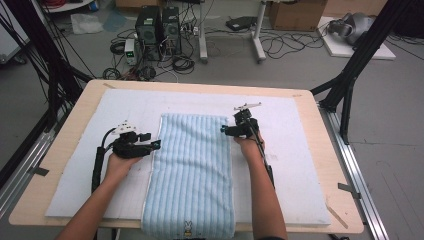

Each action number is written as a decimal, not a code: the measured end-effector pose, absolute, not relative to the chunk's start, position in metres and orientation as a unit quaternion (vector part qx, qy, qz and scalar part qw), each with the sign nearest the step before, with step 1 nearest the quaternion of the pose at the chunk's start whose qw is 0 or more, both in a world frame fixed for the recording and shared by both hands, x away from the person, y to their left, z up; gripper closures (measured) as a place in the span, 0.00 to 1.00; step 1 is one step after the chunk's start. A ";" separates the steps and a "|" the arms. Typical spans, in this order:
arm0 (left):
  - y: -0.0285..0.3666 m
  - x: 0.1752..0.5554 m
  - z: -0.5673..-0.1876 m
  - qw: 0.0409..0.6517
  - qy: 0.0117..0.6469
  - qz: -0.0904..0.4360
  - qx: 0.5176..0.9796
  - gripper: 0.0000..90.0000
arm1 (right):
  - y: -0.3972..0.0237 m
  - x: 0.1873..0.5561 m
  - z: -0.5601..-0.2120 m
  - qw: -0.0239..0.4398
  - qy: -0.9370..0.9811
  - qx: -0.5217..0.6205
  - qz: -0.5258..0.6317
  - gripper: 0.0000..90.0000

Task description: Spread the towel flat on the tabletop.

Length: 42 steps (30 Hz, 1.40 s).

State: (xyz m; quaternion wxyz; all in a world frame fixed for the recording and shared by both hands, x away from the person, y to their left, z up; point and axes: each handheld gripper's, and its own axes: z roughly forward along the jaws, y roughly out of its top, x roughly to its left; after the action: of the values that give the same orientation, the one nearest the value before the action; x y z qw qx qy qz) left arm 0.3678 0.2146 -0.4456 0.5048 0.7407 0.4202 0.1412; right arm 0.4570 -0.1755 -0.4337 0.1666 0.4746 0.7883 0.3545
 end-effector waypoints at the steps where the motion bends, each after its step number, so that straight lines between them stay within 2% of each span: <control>1: 0.215 0.368 -0.446 0.505 0.420 0.141 0.741 0.43 | -0.173 0.461 -0.435 0.175 0.781 0.485 0.353 0.57; 2: 0.217 0.367 -0.446 0.505 0.423 0.144 0.738 0.43 | -0.171 0.464 -0.437 0.177 0.776 0.494 0.350 0.61; 3: 0.217 0.367 -0.446 0.505 0.423 0.144 0.738 0.43 | -0.171 0.464 -0.437 0.177 0.776 0.494 0.350 0.61; 4: 0.219 0.367 -0.446 0.506 0.426 0.144 0.736 0.43 | -0.167 0.469 -0.441 0.175 0.775 0.499 0.345 0.69; 5: 0.222 0.367 -0.446 0.507 0.433 0.144 0.731 0.43 | -0.164 0.470 -0.444 0.183 0.778 0.496 0.340 0.72; 9: 0.224 0.367 -0.448 0.507 0.441 0.142 0.727 0.43 | -0.161 0.470 -0.443 0.202 0.788 0.478 0.332 0.96; 12: 0.224 0.367 -0.449 0.505 0.439 0.143 0.729 0.43 | -0.158 0.469 -0.441 0.241 0.794 0.470 0.299 0.97; 16: 0.223 0.366 -0.450 0.505 0.439 0.143 0.729 0.44 | -0.170 0.470 -0.441 0.268 0.772 0.507 0.273 0.95; 18: 0.223 0.366 -0.450 0.507 0.437 0.144 0.729 0.44 | -0.171 0.470 -0.440 0.259 0.769 0.507 0.289 0.78; 22: 0.225 0.369 -0.449 0.513 0.433 0.159 0.724 0.48 | -0.180 0.462 -0.428 0.247 0.749 0.515 0.336 0.66; 24: 0.225 0.372 -0.448 0.521 0.435 0.168 0.715 0.50 | -0.186 0.456 -0.422 0.239 0.748 0.511 0.350 0.63; 27: 0.226 0.379 -0.447 0.519 0.442 0.153 0.715 0.50 | -0.193 0.447 -0.416 0.239 0.748 0.505 0.358 0.62; 33: 0.220 0.414 -0.436 0.511 0.446 0.140 0.721 0.51 | -0.218 0.411 -0.411 0.219 0.749 0.496 0.380 0.59; 40: 0.187 0.465 -0.440 0.481 0.446 0.127 0.744 0.52 | -0.229 0.381 -0.415 0.185 0.765 0.491 0.372 0.56; 42: 0.175 0.474 -0.444 0.468 0.443 0.135 0.753 0.54 | -0.230 0.373 -0.414 0.191 0.763 0.484 0.383 0.57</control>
State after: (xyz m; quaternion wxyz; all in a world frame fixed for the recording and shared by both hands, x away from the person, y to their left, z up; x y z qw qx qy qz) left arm 0.4737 0.1752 -0.4435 0.4680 0.7525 0.4432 0.1354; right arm 0.3731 -0.2299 -0.4144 0.1909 0.4841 0.7632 0.3832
